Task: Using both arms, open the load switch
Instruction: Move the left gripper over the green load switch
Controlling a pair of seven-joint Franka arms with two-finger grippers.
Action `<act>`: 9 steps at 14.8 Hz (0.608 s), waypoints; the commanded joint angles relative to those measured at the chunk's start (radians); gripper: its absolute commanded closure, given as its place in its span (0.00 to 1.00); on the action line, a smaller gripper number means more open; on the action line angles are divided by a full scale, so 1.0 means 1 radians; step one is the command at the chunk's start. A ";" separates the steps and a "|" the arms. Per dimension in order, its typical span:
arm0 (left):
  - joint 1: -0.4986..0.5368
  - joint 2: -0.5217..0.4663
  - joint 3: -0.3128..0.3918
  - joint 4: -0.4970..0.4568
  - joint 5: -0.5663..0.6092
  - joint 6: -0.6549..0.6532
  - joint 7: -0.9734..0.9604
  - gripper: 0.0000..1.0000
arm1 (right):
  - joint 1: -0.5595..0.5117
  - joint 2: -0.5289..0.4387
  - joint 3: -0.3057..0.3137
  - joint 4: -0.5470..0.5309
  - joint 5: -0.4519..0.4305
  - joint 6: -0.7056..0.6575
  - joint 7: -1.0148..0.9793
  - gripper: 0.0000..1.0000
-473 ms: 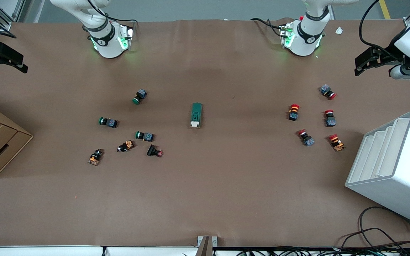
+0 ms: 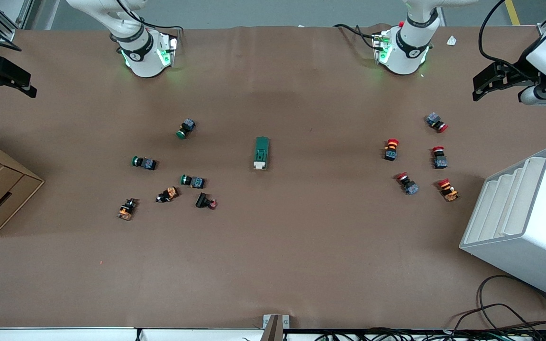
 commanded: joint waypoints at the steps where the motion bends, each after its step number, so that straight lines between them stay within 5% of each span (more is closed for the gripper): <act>1: -0.005 0.028 -0.004 0.055 -0.014 -0.004 0.004 0.00 | -0.017 -0.013 0.001 -0.014 -0.001 0.010 0.012 0.00; 4: -0.031 0.038 -0.065 0.048 -0.023 0.003 -0.015 0.00 | -0.014 -0.010 0.001 -0.009 -0.001 0.005 0.014 0.00; 9: -0.031 0.100 -0.269 0.034 -0.024 0.058 -0.307 0.00 | -0.012 -0.012 0.001 -0.009 0.000 0.007 0.009 0.00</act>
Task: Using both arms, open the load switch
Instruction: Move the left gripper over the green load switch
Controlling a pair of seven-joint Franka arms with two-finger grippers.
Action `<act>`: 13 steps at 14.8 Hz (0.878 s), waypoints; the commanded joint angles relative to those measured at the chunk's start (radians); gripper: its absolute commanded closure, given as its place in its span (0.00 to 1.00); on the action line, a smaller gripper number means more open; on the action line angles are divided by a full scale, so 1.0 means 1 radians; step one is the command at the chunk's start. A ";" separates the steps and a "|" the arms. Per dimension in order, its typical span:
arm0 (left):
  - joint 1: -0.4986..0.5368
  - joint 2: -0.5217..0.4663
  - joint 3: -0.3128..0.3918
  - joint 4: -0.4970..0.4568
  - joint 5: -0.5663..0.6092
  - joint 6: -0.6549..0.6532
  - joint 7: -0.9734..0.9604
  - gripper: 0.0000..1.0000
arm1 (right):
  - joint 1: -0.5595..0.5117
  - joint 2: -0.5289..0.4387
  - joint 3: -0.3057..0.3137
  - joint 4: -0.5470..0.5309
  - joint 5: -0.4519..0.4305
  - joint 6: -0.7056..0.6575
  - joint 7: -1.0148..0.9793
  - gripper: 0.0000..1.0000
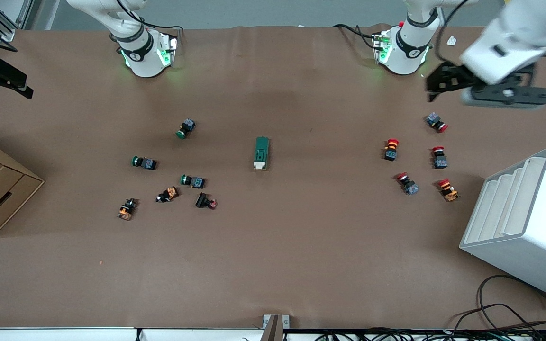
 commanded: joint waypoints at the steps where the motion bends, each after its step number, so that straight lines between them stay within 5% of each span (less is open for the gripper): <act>1: 0.002 0.048 -0.108 0.004 -0.009 0.037 -0.175 0.00 | -0.007 -0.012 0.010 -0.011 -0.001 0.005 0.005 0.00; 7: -0.014 0.123 -0.334 -0.106 -0.002 0.253 -0.521 0.00 | -0.009 -0.012 0.010 -0.011 -0.001 0.002 0.006 0.00; 13: -0.201 0.189 -0.346 -0.243 0.049 0.546 -0.889 0.00 | -0.009 -0.009 0.010 -0.005 0.000 0.004 0.006 0.00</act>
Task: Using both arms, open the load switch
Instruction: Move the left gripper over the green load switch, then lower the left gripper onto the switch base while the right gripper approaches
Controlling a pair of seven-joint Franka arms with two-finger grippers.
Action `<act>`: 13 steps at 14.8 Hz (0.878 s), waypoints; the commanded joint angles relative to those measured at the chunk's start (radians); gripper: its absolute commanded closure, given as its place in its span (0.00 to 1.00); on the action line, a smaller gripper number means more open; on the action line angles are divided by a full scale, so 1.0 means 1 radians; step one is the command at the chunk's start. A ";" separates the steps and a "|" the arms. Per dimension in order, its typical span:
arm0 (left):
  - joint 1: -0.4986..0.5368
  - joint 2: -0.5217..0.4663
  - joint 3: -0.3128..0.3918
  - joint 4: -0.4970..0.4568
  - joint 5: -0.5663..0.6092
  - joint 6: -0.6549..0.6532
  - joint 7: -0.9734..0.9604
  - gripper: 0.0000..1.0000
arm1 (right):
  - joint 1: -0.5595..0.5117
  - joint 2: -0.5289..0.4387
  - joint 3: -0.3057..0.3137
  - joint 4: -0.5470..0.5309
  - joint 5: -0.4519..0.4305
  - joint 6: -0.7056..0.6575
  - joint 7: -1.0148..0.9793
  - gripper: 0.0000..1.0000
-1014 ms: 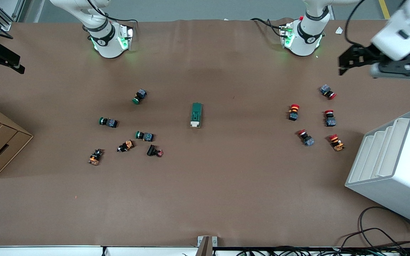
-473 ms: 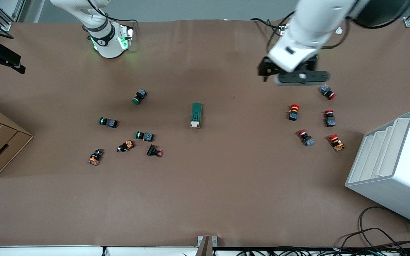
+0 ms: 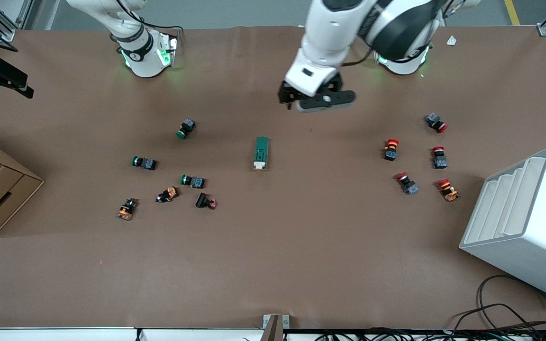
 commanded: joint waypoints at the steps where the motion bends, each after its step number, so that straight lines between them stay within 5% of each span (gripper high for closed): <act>1: -0.072 0.031 0.000 -0.067 0.079 0.111 -0.120 0.00 | -0.009 -0.009 0.008 -0.005 0.000 -0.001 0.008 0.00; 7: -0.255 0.212 0.000 -0.092 0.424 0.220 -0.503 0.01 | -0.017 0.045 0.008 -0.002 -0.003 0.005 0.009 0.00; 13: -0.385 0.378 0.000 -0.092 0.849 0.257 -0.865 0.02 | -0.052 0.269 0.006 0.037 -0.012 0.013 0.006 0.00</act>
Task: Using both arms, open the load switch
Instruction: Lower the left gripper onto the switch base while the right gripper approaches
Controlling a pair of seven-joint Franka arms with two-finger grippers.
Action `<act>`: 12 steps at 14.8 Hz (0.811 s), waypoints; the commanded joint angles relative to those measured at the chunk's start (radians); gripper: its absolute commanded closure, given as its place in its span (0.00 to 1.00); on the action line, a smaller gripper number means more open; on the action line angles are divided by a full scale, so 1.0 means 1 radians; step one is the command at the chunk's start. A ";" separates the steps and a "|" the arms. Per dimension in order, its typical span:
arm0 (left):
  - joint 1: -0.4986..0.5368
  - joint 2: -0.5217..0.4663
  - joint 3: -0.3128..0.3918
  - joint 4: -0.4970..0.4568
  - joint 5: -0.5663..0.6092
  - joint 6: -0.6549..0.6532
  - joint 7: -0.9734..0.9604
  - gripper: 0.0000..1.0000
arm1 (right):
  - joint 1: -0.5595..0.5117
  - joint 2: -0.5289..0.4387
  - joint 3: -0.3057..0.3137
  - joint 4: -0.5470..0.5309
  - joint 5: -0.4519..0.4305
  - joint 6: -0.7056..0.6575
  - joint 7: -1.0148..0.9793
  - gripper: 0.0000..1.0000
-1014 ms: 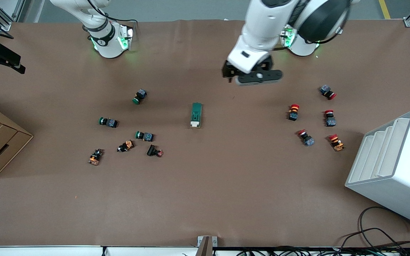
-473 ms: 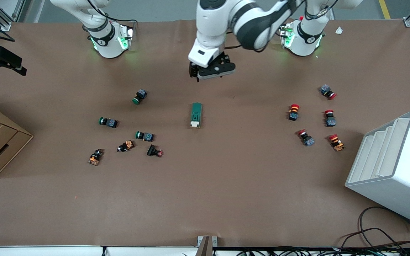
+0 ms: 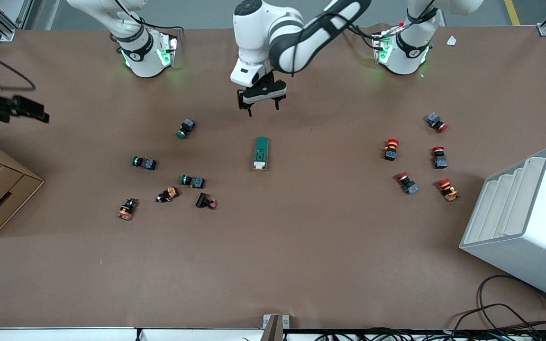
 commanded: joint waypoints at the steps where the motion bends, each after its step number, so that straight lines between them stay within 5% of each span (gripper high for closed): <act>1: -0.056 0.076 0.003 0.012 0.199 0.008 -0.156 0.03 | -0.026 0.081 0.011 0.038 -0.021 -0.010 0.007 0.00; 4: -0.092 0.141 0.001 0.011 0.393 0.000 -0.334 0.03 | 0.005 0.080 0.016 0.030 -0.025 -0.020 0.079 0.00; 12: -0.129 0.210 0.013 -0.081 0.795 -0.116 -0.479 0.03 | 0.221 0.148 0.019 0.001 0.060 0.045 0.683 0.00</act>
